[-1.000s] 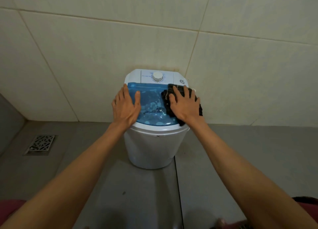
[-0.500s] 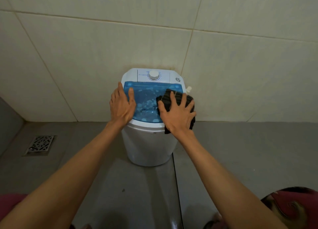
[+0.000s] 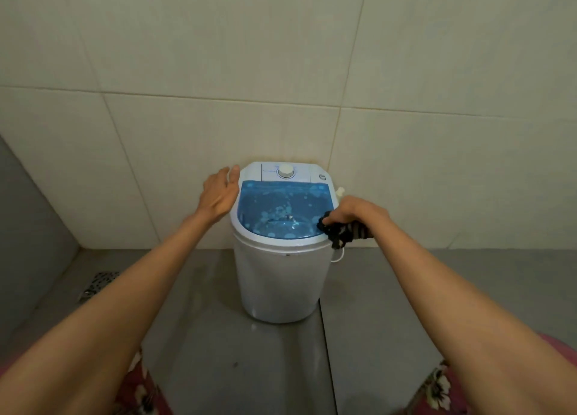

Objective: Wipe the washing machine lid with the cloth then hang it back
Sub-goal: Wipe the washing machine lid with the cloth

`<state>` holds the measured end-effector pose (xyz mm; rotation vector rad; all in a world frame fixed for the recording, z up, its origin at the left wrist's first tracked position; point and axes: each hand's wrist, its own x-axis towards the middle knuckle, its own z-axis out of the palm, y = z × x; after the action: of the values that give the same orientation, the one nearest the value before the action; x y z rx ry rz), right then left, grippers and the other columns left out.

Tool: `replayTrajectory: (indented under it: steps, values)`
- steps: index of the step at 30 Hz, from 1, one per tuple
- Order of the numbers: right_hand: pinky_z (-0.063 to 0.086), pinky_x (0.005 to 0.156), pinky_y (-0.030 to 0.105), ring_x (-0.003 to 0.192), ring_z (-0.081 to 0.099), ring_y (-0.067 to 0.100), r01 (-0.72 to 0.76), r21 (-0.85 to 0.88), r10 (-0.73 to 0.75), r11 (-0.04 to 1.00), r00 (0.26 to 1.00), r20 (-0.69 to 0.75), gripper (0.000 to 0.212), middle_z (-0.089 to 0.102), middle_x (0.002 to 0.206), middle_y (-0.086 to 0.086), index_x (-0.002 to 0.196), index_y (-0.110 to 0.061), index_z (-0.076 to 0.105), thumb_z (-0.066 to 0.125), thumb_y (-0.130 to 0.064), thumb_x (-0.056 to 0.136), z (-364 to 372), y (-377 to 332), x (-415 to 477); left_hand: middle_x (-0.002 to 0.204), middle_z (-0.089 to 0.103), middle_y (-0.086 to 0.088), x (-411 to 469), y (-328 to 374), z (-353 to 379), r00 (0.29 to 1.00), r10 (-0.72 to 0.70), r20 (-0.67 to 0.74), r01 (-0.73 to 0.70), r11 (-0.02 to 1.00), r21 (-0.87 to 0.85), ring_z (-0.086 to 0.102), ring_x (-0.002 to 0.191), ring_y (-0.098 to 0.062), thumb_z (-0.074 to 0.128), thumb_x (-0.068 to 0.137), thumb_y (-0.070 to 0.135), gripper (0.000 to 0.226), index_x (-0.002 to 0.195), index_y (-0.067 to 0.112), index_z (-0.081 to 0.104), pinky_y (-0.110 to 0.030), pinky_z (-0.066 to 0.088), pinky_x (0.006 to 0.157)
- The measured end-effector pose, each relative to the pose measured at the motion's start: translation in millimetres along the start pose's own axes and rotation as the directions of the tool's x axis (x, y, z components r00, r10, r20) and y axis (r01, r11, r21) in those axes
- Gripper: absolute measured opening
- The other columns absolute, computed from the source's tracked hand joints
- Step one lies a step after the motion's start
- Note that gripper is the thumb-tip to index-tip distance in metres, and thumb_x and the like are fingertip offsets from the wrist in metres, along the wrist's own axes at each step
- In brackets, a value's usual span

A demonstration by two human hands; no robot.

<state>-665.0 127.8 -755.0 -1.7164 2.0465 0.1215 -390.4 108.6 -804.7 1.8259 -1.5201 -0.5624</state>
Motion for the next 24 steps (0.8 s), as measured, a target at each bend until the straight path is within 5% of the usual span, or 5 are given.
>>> replayTrajectory:
  steps: [7,13,18,21,24]
  values:
    - [0.056,0.084,0.04,0.093,0.068,0.029,0.254,0.509,-0.166,0.822,0.963,-0.212,0.058,0.07,0.105,0.012,0.108,-0.008,0.065,0.071,-0.058,0.079,-31,-31,-23,0.128,0.063,-0.012,-29,61,-27,0.98,0.19,0.063,-0.192,0.981,0.031,0.058,0.117,-0.028,0.046,0.099,0.035,0.042,0.127,0.005,0.059,-0.036,0.044,0.096]
    - [0.044,0.093,0.035,0.118,0.058,0.032,0.422,0.44,-0.207,0.792,0.865,-0.457,0.05,0.061,0.128,0.012,0.131,-0.009,0.051,0.056,-0.044,0.096,-22,-50,-42,0.126,0.059,-0.007,-44,94,-36,0.964,0.255,0.077,-0.25,0.966,-0.07,0.06,0.109,-0.023,0.056,0.092,0.042,0.053,0.138,0.016,0.05,-0.037,0.049,0.093]
    - [0.047,0.095,0.035,0.113,0.061,0.028,0.46,0.673,-0.254,0.579,0.886,-0.387,0.037,0.063,0.124,0.014,0.126,-0.004,0.056,0.037,-0.026,0.103,-26,-60,-54,0.107,0.07,-0.009,-57,128,-30,0.919,0.123,0.373,0.026,0.929,-0.37,0.071,0.094,-0.02,0.052,0.092,0.056,0.058,0.121,0.007,0.062,-0.037,0.059,0.082]
    - [0.055,0.085,0.038,0.095,0.064,0.021,0.405,0.825,-0.267,0.393,0.909,-0.32,0.033,0.066,0.106,0.007,0.114,-0.012,0.063,0.034,-0.016,0.099,-34,-62,-58,0.1,0.072,-0.01,-55,135,-23,0.937,0.12,0.329,0.038,0.9,-0.434,0.071,0.094,-0.021,0.063,0.09,0.044,0.039,0.101,0.006,0.065,-0.034,0.06,0.076]
    - [0.055,0.09,0.042,0.104,0.062,0.024,0.396,0.848,-0.341,0.351,0.898,-0.278,0.052,0.062,0.119,0.008,0.141,-0.021,0.049,0.037,0.001,0.094,-43,-61,-56,0.097,0.071,-0.01,-50,135,-25,0.958,0.085,0.273,0.067,0.861,-0.504,0.07,0.09,-0.02,0.067,0.091,0.024,0.019,0.099,0.007,0.061,-0.027,0.057,0.065]
